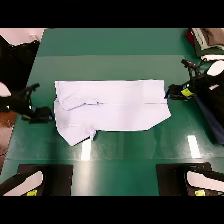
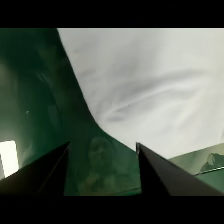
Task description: Fold the shirts.
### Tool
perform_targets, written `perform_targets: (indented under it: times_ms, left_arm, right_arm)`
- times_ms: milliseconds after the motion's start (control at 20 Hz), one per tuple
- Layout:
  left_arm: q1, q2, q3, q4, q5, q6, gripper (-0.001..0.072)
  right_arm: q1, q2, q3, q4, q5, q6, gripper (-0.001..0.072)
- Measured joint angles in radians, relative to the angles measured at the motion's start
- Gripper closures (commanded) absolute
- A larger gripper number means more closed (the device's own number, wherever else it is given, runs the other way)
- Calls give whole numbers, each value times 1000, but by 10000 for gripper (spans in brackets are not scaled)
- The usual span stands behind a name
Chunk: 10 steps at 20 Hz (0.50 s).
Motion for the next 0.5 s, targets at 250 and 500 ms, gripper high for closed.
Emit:
perform_targets:
  times_ms: [250, 500]
  left_arm:
    - [1, 56, -197, -74, 51, -15, 197]
    - [-89, 67, -275, -126, 78, -41, 197]
  right_arm:
    - [0, 61, -78, 5, -19, -1, 268]
    - [0, 85, -99, 8, -27, -1, 268]
